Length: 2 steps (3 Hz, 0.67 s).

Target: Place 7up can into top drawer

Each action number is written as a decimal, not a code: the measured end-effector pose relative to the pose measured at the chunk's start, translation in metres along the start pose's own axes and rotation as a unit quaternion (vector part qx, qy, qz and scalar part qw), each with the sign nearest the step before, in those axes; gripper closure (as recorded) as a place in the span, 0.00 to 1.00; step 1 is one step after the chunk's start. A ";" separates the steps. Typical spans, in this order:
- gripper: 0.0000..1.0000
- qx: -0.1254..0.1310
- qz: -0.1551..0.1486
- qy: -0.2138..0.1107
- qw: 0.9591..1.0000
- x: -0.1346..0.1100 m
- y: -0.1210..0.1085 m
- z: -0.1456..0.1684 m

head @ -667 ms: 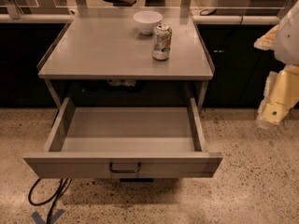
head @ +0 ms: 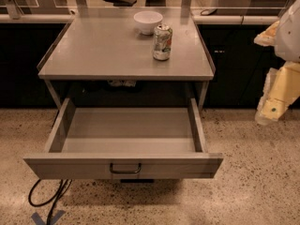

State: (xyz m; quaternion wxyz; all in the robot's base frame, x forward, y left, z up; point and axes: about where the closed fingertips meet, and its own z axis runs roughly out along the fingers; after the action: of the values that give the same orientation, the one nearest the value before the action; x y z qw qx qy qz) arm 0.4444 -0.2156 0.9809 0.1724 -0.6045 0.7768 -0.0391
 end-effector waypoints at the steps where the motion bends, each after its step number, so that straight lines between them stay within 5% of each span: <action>1: 0.00 0.023 -0.012 -0.043 0.999 -0.011 -0.025 -0.002; 2: 0.00 0.026 -0.016 -0.074 0.997 -0.028 -0.060 0.010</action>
Offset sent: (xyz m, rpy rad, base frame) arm 0.1159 0.0222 0.0157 0.1854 -0.1190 0.0873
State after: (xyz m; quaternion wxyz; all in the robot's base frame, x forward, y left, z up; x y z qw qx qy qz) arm 0.5091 -0.2038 0.9941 0.2447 -0.6132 0.7509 -0.0175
